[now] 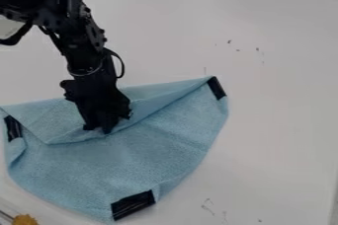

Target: Unfolded the cloth from right to top left

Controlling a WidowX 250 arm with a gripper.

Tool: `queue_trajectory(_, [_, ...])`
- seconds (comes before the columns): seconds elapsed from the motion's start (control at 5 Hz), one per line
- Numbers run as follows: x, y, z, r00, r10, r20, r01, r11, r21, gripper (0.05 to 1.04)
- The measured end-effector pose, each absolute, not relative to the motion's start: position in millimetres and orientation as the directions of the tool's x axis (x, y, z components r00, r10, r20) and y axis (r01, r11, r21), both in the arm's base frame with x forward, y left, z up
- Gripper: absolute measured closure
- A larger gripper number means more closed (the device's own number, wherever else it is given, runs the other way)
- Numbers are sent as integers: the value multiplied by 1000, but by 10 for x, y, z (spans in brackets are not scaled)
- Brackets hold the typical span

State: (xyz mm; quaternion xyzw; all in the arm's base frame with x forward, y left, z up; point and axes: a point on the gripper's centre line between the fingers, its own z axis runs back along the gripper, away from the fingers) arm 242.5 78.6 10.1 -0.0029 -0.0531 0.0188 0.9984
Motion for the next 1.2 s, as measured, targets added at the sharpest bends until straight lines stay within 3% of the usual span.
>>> queue_trajectory(0.2, [2421, 763, 158, 995, 22, 96, -23, 1000, 11, 954])
queue_trajectory(0.4, [2461, 747, 239, 995, 6, 100, -9, 1000, 29, 1027])
queue_trajectory(0.8, [2545, 732, 326, 994, -5, 108, -1, 998, 58, 1009])
queue_trajectory(1.0, [2570, 685, 325, 993, -4, 118, -3, 998, 58, 875])
queue_trajectory(1.2, [2577, 650, 307, 991, 3, 134, -8, 999, 36, 627])
